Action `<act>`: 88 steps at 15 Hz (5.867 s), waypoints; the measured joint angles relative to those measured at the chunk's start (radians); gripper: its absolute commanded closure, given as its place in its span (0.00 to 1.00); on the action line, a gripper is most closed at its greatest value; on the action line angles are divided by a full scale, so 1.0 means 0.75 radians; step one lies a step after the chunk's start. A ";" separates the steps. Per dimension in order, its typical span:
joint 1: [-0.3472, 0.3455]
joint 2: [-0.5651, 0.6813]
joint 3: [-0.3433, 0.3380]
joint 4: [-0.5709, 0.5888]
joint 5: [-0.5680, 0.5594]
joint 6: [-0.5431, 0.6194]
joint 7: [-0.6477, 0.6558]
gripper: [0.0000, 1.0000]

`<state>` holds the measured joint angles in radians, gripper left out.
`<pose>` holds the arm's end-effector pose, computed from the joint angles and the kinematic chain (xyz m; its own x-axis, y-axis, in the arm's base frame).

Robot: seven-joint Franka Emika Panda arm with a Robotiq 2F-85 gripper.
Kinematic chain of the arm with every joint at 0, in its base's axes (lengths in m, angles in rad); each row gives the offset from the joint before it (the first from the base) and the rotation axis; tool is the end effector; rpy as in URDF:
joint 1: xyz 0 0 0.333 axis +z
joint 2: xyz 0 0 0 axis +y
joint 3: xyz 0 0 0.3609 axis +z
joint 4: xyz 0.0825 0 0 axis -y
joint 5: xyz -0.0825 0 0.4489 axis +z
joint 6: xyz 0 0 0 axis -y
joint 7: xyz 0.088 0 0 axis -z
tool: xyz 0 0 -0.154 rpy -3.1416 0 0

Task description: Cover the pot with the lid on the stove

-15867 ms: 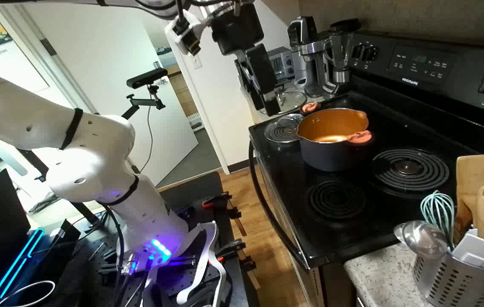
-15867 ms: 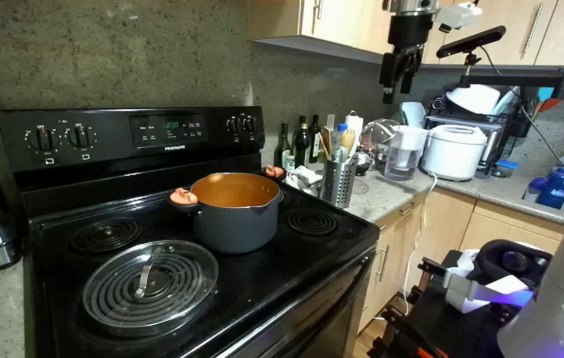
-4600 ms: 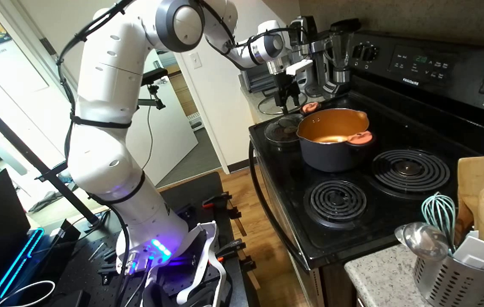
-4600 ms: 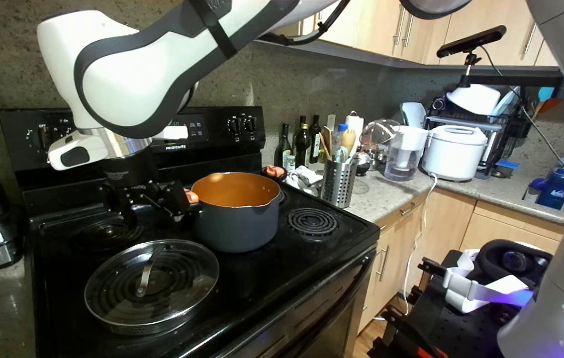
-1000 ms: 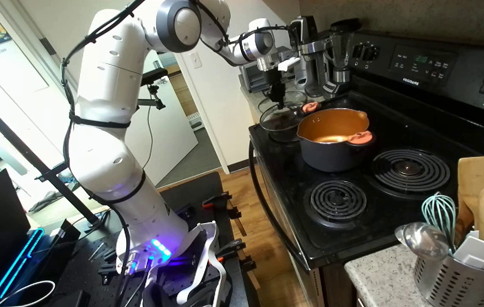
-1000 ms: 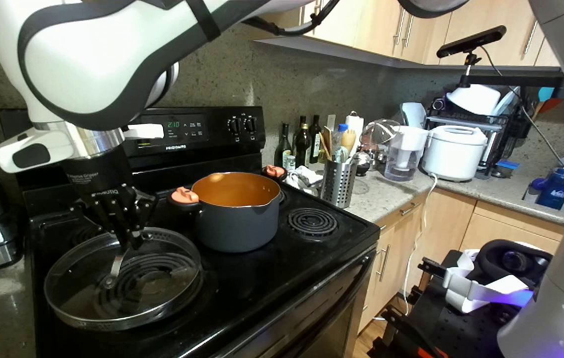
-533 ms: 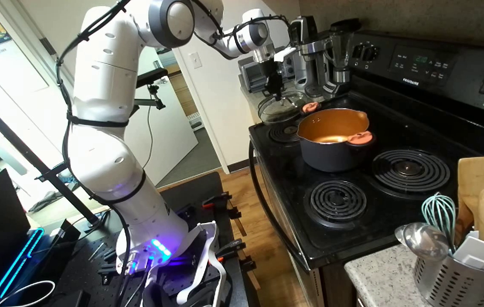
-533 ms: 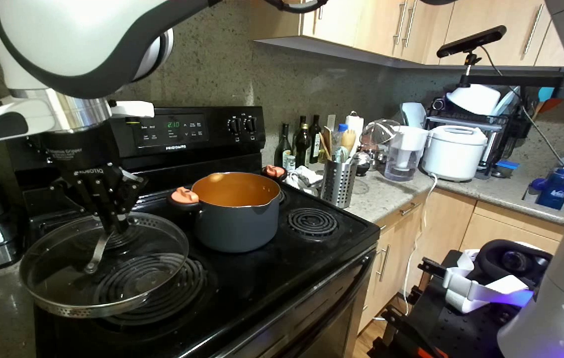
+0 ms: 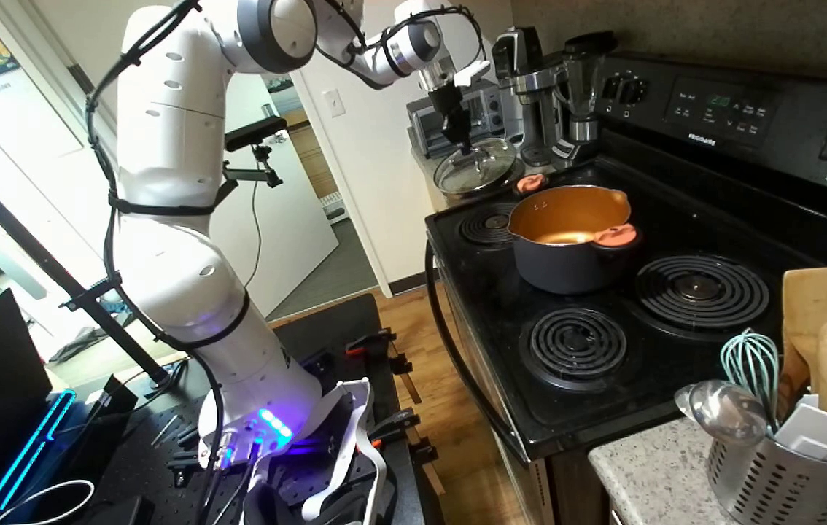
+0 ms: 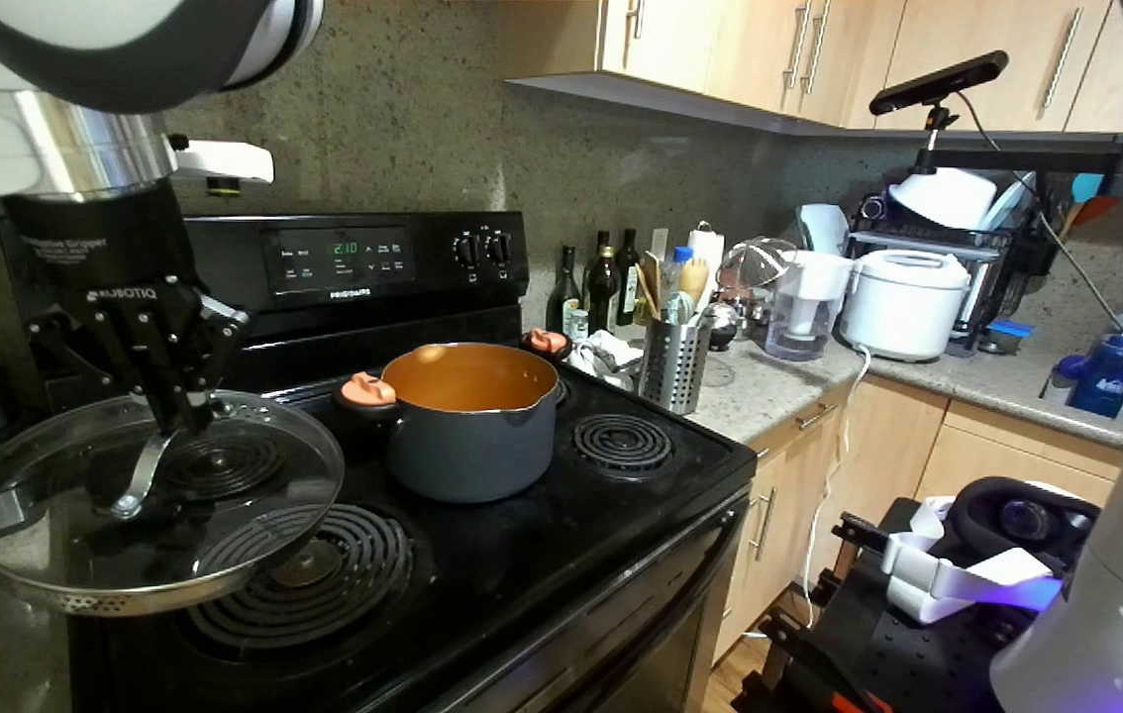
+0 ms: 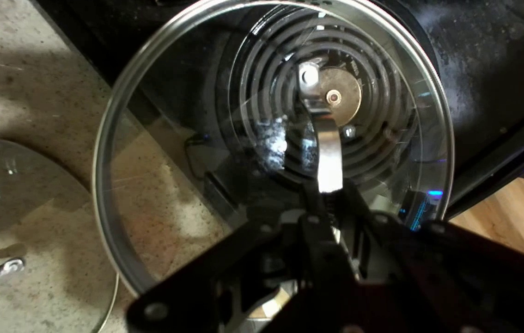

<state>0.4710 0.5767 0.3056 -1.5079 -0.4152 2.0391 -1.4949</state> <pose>0.6070 0.4961 0.3018 -0.7345 0.6479 -0.2020 0.6633 0.7482 -0.0119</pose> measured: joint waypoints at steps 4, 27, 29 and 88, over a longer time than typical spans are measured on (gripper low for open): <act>0.032 -0.087 0.008 -0.001 0.000 -0.069 0.014 0.96; -0.127 -0.625 0.014 -0.427 0.048 -0.174 0.556 0.96; -0.166 -0.647 0.002 -0.456 0.059 -0.160 0.567 0.96; -0.393 -0.553 -0.150 -0.469 0.263 -0.046 0.755 0.96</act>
<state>0.1761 0.1622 0.1928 -1.8593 -0.2176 2.0047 -0.9289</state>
